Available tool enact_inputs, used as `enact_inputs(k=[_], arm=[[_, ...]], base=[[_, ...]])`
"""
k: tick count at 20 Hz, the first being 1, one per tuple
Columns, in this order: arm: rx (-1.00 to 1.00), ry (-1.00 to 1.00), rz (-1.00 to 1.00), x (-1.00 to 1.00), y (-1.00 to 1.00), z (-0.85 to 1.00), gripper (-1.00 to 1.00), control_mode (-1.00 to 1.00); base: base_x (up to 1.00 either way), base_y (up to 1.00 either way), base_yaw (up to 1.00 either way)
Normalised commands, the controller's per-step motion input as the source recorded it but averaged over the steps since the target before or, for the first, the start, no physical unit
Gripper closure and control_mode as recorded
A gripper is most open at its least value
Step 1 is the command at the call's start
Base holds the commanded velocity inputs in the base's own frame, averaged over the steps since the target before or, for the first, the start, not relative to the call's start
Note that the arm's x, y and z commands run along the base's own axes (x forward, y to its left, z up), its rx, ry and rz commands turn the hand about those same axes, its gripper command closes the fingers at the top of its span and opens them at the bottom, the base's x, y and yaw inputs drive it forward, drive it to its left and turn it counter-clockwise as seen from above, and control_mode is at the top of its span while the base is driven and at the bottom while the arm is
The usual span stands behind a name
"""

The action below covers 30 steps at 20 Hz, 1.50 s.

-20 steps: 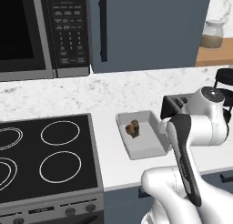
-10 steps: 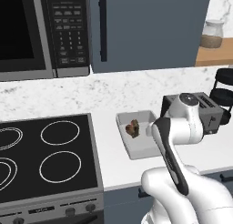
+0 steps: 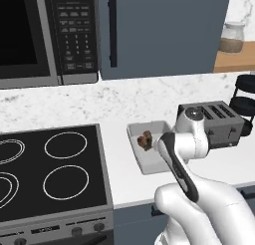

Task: Place one avocado and one steak in each tupperware on the nearby counter, to pack two identical lunches.

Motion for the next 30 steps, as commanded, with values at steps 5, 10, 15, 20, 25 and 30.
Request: enact_inputs(k=[5, 10, 15, 20, 25, 30], arm=[[0.0, 0.04, 0.01, 0.46, 0.0, -0.29, 1.0, -1.0], [0.0, 0.05, 0.01, 0.44, 0.0, -0.24, 1.0, -1.0], [0.0, 0.05, 0.01, 0.44, 0.0, -0.3, 1.0, -1.0], [0.0, 0.01, 0.02, 0.4, 0.0, -0.4, 1.0, -1.0], [0.0, 0.0, 0.02, 0.38, 0.0, -0.41, 1.0, -1.0], [0.0, 0.0, 0.01, 0.33, 0.01, -0.34, -1.0, -1.0]], base=[[0.0, 0.0, 0.0], [0.0, 0.0, 0.0], [0.0, 0.0, 0.0], [0.0, 0.0, 0.0], [0.0, 0.0, 0.0], [0.0, 0.0, 0.0]])
